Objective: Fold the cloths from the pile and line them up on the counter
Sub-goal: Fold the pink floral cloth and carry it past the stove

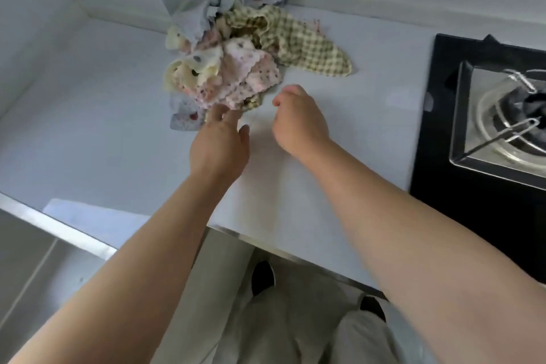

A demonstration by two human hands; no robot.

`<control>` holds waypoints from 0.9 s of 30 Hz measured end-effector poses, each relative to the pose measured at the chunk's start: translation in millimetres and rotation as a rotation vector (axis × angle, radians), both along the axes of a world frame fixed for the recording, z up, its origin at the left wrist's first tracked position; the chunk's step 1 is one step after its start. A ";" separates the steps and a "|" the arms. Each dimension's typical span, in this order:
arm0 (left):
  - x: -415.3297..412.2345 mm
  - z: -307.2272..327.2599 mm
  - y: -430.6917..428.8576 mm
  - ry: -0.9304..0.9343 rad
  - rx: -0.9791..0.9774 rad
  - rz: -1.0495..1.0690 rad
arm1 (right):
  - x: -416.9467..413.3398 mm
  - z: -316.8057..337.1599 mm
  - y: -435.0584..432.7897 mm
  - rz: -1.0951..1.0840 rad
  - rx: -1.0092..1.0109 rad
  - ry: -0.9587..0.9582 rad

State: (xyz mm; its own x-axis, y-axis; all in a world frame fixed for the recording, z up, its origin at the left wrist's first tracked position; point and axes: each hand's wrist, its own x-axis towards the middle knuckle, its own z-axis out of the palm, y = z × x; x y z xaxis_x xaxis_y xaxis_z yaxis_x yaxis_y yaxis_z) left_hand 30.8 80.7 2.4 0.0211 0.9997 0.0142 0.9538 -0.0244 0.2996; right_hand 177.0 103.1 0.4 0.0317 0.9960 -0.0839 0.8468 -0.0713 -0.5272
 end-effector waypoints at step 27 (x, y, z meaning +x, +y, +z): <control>16.2 23.9 -80.5 -0.378 0.391 -0.086 | 25.1 96.2 -100.5 0.093 0.639 -0.304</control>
